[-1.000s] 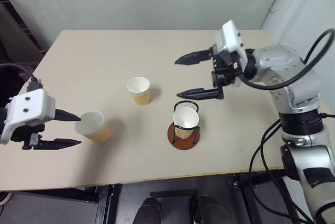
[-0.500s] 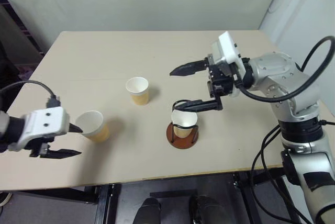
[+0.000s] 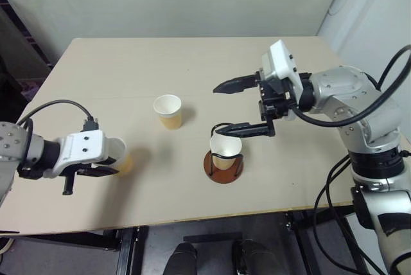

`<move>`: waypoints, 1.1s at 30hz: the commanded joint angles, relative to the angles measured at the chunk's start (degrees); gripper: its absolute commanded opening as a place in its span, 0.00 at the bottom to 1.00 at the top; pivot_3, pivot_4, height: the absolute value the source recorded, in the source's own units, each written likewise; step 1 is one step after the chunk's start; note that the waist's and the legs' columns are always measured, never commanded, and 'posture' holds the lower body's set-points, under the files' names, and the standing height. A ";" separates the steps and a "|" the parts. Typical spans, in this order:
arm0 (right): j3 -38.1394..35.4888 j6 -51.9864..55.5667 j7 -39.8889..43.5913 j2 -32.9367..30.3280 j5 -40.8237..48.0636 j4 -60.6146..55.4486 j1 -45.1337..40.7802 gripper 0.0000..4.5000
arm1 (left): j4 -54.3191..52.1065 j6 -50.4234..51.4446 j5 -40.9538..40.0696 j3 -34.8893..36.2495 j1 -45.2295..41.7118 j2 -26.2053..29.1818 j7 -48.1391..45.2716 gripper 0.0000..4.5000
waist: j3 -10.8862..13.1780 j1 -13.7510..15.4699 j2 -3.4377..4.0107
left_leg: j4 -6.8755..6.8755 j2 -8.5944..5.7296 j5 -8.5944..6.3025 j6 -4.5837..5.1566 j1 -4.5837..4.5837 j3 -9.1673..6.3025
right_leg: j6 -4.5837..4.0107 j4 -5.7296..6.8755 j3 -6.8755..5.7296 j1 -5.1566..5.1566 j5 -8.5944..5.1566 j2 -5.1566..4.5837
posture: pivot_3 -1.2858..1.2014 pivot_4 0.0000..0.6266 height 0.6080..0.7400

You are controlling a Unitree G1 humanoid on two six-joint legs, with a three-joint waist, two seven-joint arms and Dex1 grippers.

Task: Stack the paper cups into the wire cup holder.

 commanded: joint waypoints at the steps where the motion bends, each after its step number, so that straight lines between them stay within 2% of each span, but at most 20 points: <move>1: -1.16 -0.36 -0.46 -0.95 0.70 -2.16 -0.13 1.00 | -2.53 0.61 -3.64 2.51 -0.20 1.16 -2.82 0.00 | 0.00 0.00 0.00 | 0.00 0.01 0.00 0.00 0.00 0.00 | 0.00 0.00 0.00 0.00 0.00 0.01 | 0.52 0.24 1.00; 7: -1.46 -0.36 -0.46 -1.69 0.84 -2.34 0.29 1.00 | -4.86 1.81 -5.69 4.22 0.68 1.38 -4.05 0.00 | 0.00 -0.01 0.00 | 0.01 0.01 0.00 0.00 0.00 0.01 | 0.06 -0.01 0.01 0.00 0.03 0.02 | 0.52 0.24 1.00; 9: -1.78 -0.50 -0.27 -2.27 0.82 -2.14 0.32 1.00 | -5.99 3.07 -9.05 4.84 -2.68 1.08 -4.41 0.00 | 0.00 0.00 0.00 | 0.02 0.02 0.00 0.00 0.00 0.01 | 0.05 0.00 0.01 0.00 0.03 0.03 | 0.52 0.24 1.00; 12: -3.45 -0.36 1.55 -5.18 1.78 -1.87 1.10 1.00 | -7.05 6.30 -16.43 3.46 -13.87 -0.11 -3.86 0.00 | -0.02 0.58 -0.04 | 0.09 -0.01 0.04 -0.02 -0.08 -0.01 | 0.05 0.01 -0.04 0.02 0.03 0.05 | 0.52 0.24 1.00; 14: -4.84 -0.74 4.98 -9.01 2.87 -2.08 2.90 1.00 | -6.18 7.15 -18.44 0.62 -22.39 -1.67 -3.55 0.00 | -0.03 1.09 -0.04 | 0.22 -0.06 0.05 -0.02 -0.14 -0.02 | 0.06 0.00 -0.04 0.07 0.05 0.03 | 0.52 0.24 1.00; 16: -7.58 -4.73 10.27 -16.18 1.43 -0.61 7.78 1.00 | -3.97 7.92 -20.77 -4.95 -36.32 -7.20 -5.17 0.00 | -0.05 1.84 0.00 | 0.30 -0.10 0.04 0.01 -0.21 0.00 | 0.43 -0.05 -0.01 0.09 0.27 0.02 | 0.52 0.24 1.00; 18: -10.50 -7.48 12.47 -20.50 1.12 0.96 11.39 1.00 | -2.29 8.18 -21.66 -9.50 -45.03 -12.12 -8.02 0.00 | -0.05 2.33 -0.01 | 0.41 -0.37 0.08 0.07 -0.31 0.05 | 0.51 -0.14 -0.01 0.21 0.31 -0.07 | 0.52 0.24 1.00; 21: -13.33 -9.08 12.32 -23.60 1.15 2.32 14.40 1.00 | -1.21 6.55 -21.18 -15.54 -49.94 -16.73 -12.11 0.00 | -0.01 1.82 0.18 | 0.56 -0.46 0.02 0.28 -0.40 0.03 | 0.82 -0.19 0.18 0.22 0.42 -0.33 | 0.52 0.24 1.00; 24: -14.48 -9.44 11.05 -24.89 0.94 2.25 15.92 1.00 | 0.28 4.13 -21.18 -20.26 -52.57 -18.76 -12.62 0.00 | 0.00 0.52 0.20 | 0.65 -0.57 0.00 0.41 -0.46 0.71 | 1.39 -0.21 0.45 0.42 0.49 -0.33 | 0.52 0.24 1.00; 28: -16.55 -8.19 8.71 -26.04 2.06 -0.99 18.55 1.00 | 4.04 -3.03 -16.34 -29.29 -55.65 -22.63 -12.62 0.00 | 0.00 0.35 0.22 | 0.75 -0.44 0.11 0.51 -0.38 0.92 | 1.63 -0.24 0.52 0.43 0.52 -0.26 | 0.52 0.24 1.00; 30: -17.44 -7.53 7.63 -26.52 2.55 -2.23 19.49 1.00 | 6.09 -6.30 -13.74 -31.80 -56.48 -24.04 -12.62 0.00 | 0.01 0.35 0.26 | 0.77 -0.52 0.18 0.63 -0.30 0.92 | 1.85 -0.29 0.66 0.45 0.57 -0.29 | 0.52 0.24 1.00; 33: -18.26 -7.01 6.65 -27.11 2.71 -3.42 20.74 1.00 | 6.95 -8.16 -14.02 -33.78 -56.97 -24.28 -12.62 0.00 | 0.02 0.33 0.27 | 0.83 -0.57 0.22 0.85 -0.38 0.98 | 2.20 -0.72 0.90 0.45 0.76 -0.26 | 0.52 0.24 1.00</move>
